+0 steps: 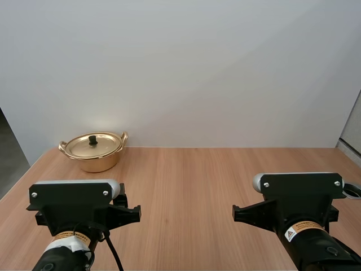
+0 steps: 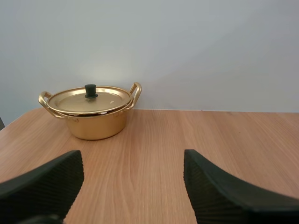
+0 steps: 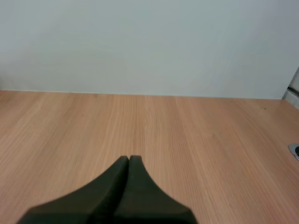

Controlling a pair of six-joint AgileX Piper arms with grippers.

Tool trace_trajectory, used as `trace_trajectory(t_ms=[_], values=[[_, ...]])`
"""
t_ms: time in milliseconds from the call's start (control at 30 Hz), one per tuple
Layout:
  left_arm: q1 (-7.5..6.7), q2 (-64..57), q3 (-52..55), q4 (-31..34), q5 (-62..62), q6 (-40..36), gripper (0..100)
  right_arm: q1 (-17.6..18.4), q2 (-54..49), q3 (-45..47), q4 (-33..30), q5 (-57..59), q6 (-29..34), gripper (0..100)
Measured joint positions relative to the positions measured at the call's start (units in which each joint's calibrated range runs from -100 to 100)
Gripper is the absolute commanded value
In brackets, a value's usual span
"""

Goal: Open the pot, put the car inside, and close it

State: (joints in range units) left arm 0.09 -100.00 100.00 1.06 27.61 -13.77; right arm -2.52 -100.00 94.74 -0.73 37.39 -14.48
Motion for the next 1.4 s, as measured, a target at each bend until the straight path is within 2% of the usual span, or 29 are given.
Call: trace_trajectory(t_ms=[100, 133, 167, 233, 333, 1400], values=[[0.00, 0.0, 0.0, -0.1, 0.5, 0.0, 100, 0.0, 0.0, 0.0, 0.0, 0.0, 0.0, 0], [0.00, 0.0, 0.0, -0.2, 1.4, 0.0, 98, 0.0, 0.0, 0.0, 0.0, 0.0, 0.0, 0], [0.00, 0.0, 0.0, -0.2, 2.3, 0.0, 90, 0.0, 0.0, 0.0, 0.0, 0.0, 0.0, 0], [0.00, 0.0, 0.0, -0.2, 2.3, 0.0, 59, 0.0, 0.0, 0.0, 0.0, 0.0, 0.0, 0], [0.00, 0.0, 0.0, -0.3, 1.9, 0.0, 0, 0.0, 0.0, 0.0, 0.0, 0.0, 0.0, 0], [0.00, 0.0, 0.0, -0.3, 1.9, 0.2, 0, 0.0, 0.0, 0.0, 0.0, 0.0, 0.0, 0]])
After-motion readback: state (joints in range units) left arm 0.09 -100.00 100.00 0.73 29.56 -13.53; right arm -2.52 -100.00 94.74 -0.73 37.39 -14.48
